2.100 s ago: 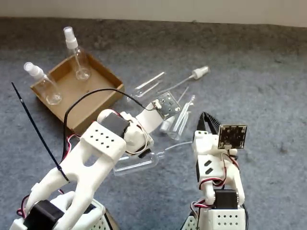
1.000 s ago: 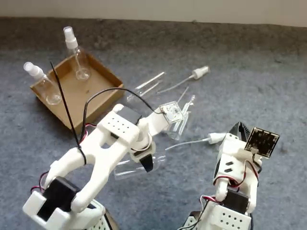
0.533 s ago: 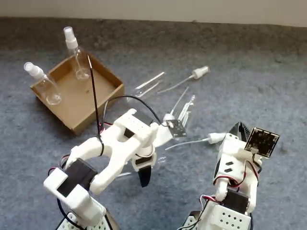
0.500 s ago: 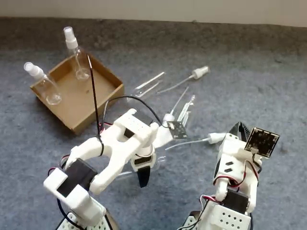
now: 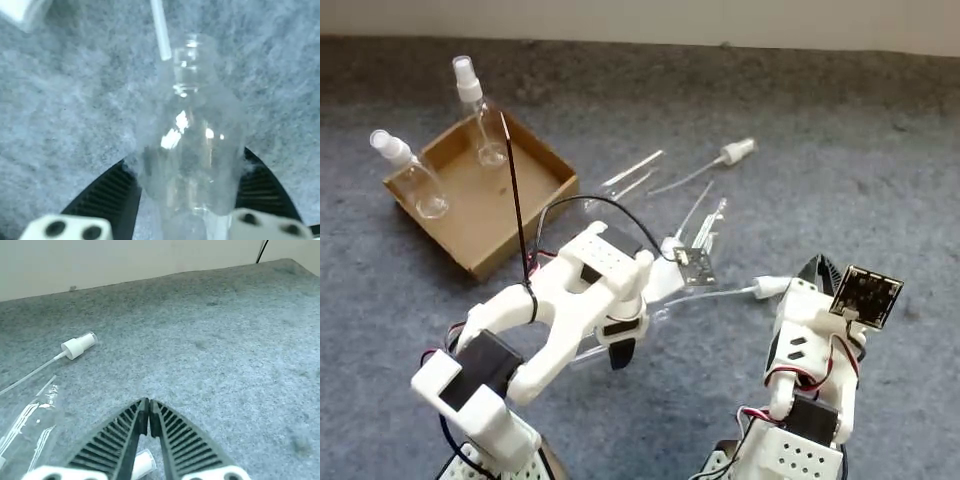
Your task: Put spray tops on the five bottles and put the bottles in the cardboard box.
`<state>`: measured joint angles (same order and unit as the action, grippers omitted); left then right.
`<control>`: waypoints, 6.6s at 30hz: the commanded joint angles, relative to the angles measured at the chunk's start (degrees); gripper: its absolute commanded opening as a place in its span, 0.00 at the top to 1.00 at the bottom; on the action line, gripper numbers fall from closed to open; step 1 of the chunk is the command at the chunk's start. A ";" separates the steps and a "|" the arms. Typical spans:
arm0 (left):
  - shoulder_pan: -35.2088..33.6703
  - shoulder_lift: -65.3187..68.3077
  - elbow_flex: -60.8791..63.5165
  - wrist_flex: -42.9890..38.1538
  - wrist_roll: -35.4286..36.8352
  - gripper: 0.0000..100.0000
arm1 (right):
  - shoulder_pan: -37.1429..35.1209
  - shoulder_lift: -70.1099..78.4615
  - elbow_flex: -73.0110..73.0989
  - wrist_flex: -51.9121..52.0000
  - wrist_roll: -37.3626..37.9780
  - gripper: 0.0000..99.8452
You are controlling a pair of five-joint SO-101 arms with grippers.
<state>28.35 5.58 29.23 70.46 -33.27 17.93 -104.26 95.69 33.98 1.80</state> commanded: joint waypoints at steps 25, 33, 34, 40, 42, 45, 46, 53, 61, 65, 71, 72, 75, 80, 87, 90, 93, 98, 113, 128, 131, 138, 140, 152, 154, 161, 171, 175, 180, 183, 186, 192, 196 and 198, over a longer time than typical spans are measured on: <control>4.00 0.48 -4.62 -5.63 -0.09 0.70 | 0.31 -0.04 6.02 0.22 0.53 1.00; 3.65 0.48 -3.47 -6.33 -0.09 0.76 | 0.31 -0.04 6.02 0.22 0.44 1.00; 3.65 0.48 -3.47 -6.33 -0.09 0.76 | 0.31 -0.04 6.02 0.22 0.44 1.00; 4.00 0.48 -3.47 -6.33 -0.18 0.81 | 0.31 -0.04 6.02 0.22 0.44 1.00; 4.00 0.40 -3.74 -6.33 -0.18 0.86 | 0.31 -0.04 6.02 0.22 0.44 1.00; 4.00 -0.22 -4.00 -6.24 -0.18 0.92 | 0.31 -0.04 6.02 0.22 0.44 1.00; 4.00 -0.40 -4.18 -5.80 -0.18 0.94 | 0.31 -0.04 6.02 0.22 0.35 1.00; 4.00 -4.88 -10.59 4.75 -0.18 0.95 | 0.31 -0.04 6.02 0.22 0.35 1.00; 3.74 -16.92 -17.98 13.45 -0.18 0.96 | 0.31 0.04 6.02 0.40 0.26 1.00; 4.00 -25.27 -17.89 13.80 -0.09 0.96 | 0.22 -0.40 6.02 2.24 0.26 1.00; 3.47 -36.97 -17.45 13.80 9.05 0.96 | 0.22 -0.40 6.02 2.51 0.26 1.00; 3.56 -38.55 -17.01 13.80 11.78 0.96 | 0.22 -0.40 6.02 2.59 0.26 1.00; 3.47 -42.68 -13.58 13.27 16.35 0.96 | 0.22 -0.48 6.02 2.42 0.35 1.00; 3.47 -50.59 -8.04 11.78 20.13 0.96 | 0.22 -0.48 6.02 2.42 0.62 1.00; 3.47 -68.35 3.03 4.40 24.79 0.96 | -1.89 -0.48 6.02 2.59 0.62 1.00; 3.38 -75.65 12.79 -1.49 24.79 0.96 | -1.89 -0.48 6.02 2.68 0.70 1.00; -0.40 -82.95 23.34 -9.14 24.97 0.96 | -1.89 -0.04 5.76 2.77 0.70 1.00; -9.98 -94.55 38.64 -20.84 25.14 0.96 | -3.03 0.04 2.95 10.51 2.90 1.00; -15.25 -108.26 55.25 -33.58 34.20 0.95 | -8.31 3.21 -16.13 23.34 5.10 1.00; -19.47 -108.35 59.65 -37.71 42.29 0.95 | -8.22 57.36 -43.21 23.08 -5.10 0.96; -19.47 -108.35 60.00 -37.01 42.29 0.95 | -8.48 66.42 -47.60 23.34 -7.91 0.89; -19.47 -108.44 62.11 -36.84 42.29 0.95 | -10.07 83.47 -55.69 22.99 -19.78 0.85; -19.47 -108.44 62.37 -36.75 42.29 0.95 | -11.56 87.87 -58.07 23.08 -24.88 0.85; -19.47 -108.44 63.60 -36.84 42.20 0.95 | -12.88 109.49 -68.79 23.34 -36.22 0.84; -19.47 -108.44 63.60 -36.75 42.20 0.95 | -12.88 112.13 -69.76 23.34 -36.13 0.84; -19.47 -108.44 63.60 -36.57 42.20 0.95 | -12.62 114.59 -72.40 23.52 -35.96 0.85; -19.47 -108.44 63.69 -36.75 42.20 0.96 | -8.31 114.51 -72.40 23.52 -35.78 0.97; -19.12 -108.44 63.69 -36.57 42.20 0.96 | -8.40 114.42 -72.48 23.52 -30.95 0.99; -18.95 -108.44 63.69 -36.57 42.29 0.96 | -8.84 108.44 -73.19 23.52 -18.29 0.99; -18.95 -108.44 63.69 -36.57 42.37 0.96 | -8.92 101.49 -73.19 23.52 -13.98 0.99; -18.86 -108.44 63.69 -36.66 42.55 0.96 | -8.92 94.29 -73.01 23.52 -13.63 0.99; -16.75 -108.44 63.78 -36.57 42.64 0.96 | -13.32 80.40 -72.92 23.43 -13.45 0.99; -11.65 -108.44 65.10 -36.84 42.37 0.96 | -18.33 73.36 -72.66 23.43 -13.45 0.99; -10.24 -108.44 66.86 -37.01 42.20 0.96 | -20.26 70.20 -72.66 23.08 -13.45 0.99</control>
<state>14.64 -101.93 94.55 34.42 8.48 0.62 -27.60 25.98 57.71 -12.44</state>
